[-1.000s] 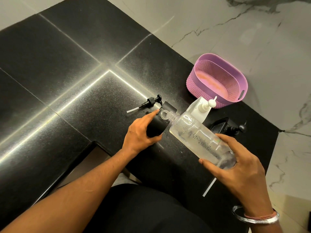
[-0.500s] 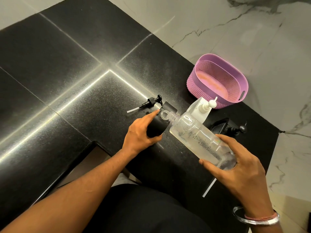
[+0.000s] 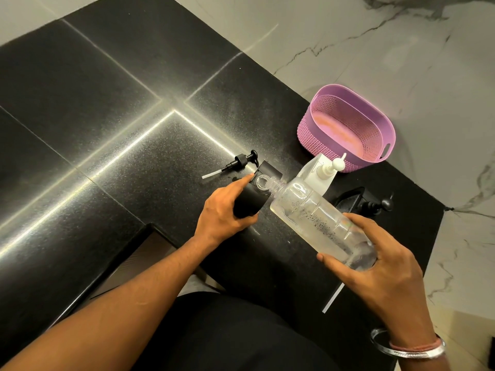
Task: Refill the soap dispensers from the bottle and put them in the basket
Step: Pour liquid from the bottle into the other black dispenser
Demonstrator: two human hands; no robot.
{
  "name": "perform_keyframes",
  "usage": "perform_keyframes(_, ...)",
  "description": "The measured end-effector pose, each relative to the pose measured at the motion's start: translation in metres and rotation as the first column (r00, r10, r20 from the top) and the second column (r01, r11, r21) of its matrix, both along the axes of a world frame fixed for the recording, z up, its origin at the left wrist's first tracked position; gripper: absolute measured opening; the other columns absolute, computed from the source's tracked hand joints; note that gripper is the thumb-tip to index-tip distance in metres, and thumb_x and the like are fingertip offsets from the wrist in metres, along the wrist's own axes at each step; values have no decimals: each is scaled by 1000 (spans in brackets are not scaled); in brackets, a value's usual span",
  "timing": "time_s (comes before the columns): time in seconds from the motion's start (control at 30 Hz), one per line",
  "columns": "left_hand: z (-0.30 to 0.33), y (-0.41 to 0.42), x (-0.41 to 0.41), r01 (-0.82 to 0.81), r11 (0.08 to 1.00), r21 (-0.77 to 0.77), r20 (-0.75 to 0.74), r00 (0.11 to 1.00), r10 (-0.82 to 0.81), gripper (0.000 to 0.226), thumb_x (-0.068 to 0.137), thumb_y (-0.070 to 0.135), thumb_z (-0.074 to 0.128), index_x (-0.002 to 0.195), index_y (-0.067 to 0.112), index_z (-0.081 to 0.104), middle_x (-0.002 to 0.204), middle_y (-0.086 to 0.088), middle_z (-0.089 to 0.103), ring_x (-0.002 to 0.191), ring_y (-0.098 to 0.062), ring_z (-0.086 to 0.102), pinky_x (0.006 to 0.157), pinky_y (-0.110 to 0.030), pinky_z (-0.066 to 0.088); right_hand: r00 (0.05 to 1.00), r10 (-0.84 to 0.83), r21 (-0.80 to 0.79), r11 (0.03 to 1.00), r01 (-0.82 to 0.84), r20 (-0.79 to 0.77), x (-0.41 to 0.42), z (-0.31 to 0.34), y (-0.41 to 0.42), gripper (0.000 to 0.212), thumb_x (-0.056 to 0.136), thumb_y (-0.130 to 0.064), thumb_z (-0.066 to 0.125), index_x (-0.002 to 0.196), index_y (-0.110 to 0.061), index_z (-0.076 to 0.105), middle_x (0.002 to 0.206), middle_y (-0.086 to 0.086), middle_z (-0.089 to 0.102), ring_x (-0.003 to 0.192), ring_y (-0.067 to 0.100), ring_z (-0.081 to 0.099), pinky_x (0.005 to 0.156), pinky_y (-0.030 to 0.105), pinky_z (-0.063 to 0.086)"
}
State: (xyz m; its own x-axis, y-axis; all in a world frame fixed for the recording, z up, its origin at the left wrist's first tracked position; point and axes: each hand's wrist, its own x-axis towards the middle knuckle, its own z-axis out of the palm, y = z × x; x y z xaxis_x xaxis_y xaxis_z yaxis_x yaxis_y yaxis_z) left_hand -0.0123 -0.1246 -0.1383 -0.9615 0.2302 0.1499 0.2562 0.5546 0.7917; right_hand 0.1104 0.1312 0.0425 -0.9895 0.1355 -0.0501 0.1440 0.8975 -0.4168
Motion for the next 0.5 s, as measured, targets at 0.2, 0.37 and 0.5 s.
perform_keyframes(0.2,1,0,0,-5,1000,-1,-2,1000,5,92,77,36,91,157,31,45,131,6,69,104,-21,66,95,-35,52,1000,-4,-12,1000,4,-4,1,0,0,86,67,-64,83,141,-28,57,130,-3,67,112,14,64,77,29,64)
perform_keyframes(0.37,1,0,0,-7,1000,-9,-7,1000,6,91,77,37,91,156,30,46,129,5,70,104,-21,66,94,-35,52,1000,-3,-5,1000,3,0,0,0,0,87,67,-65,83,141,-29,57,131,-3,67,113,15,65,77,32,65)
perform_keyframes(0.5,2,0,1,-7,1000,-5,-10,1000,7,92,77,38,91,156,31,44,129,5,70,103,-21,66,94,-36,53,1000,-6,-5,1000,6,3,0,-1,0,88,67,-66,82,142,-28,57,131,-2,67,113,17,65,76,33,65)
